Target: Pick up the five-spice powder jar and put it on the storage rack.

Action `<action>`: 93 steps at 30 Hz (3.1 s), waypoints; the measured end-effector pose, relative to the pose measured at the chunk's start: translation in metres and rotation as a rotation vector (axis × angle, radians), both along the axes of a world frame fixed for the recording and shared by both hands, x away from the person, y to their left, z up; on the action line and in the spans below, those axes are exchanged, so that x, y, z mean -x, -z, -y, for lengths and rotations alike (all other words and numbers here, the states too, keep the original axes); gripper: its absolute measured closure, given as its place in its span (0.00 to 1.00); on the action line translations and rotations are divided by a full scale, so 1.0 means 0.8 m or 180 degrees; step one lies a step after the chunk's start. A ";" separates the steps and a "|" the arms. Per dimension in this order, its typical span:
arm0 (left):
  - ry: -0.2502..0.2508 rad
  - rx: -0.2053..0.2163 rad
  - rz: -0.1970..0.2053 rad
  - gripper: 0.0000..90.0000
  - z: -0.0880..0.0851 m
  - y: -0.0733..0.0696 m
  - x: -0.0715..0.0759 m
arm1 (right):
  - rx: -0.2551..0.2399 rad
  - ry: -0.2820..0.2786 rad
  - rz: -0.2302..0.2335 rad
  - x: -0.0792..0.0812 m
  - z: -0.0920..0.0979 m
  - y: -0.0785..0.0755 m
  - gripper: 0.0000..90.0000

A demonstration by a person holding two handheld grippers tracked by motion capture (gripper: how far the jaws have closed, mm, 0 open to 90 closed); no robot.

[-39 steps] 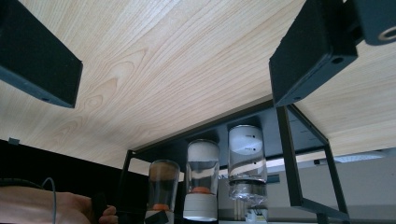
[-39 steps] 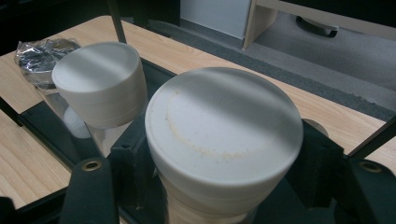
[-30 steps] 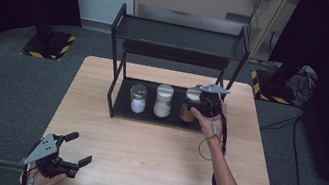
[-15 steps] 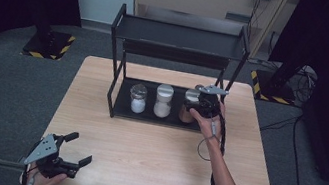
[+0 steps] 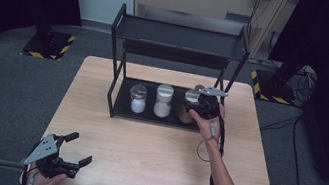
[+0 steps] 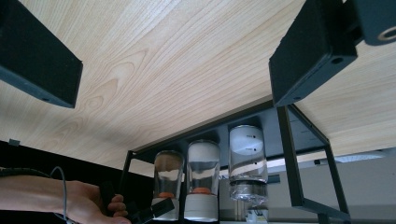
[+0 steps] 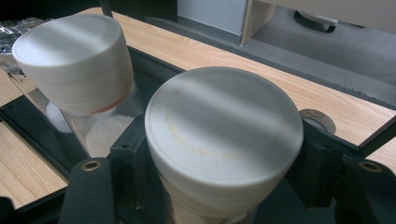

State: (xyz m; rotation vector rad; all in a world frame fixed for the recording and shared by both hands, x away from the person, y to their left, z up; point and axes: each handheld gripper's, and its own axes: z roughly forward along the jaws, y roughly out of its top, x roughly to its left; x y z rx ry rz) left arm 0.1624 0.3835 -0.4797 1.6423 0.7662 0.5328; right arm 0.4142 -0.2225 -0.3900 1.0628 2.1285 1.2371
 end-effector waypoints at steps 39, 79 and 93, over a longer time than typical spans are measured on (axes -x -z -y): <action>-0.0014 0.0028 -0.0022 0.02 0.000 0.001 -0.002 | -0.0195 -0.0130 0.0264 0.024 0.016 -0.040 0.11; -0.0007 0.0015 -0.0030 0.02 0.001 0.001 -0.002 | -0.0384 -0.0696 0.0712 0.119 0.051 -0.094 0.08; 0.0006 0.0016 -0.0028 0.02 0.001 0.001 -0.002 | -0.0407 -0.0795 0.0773 0.168 0.079 -0.095 0.04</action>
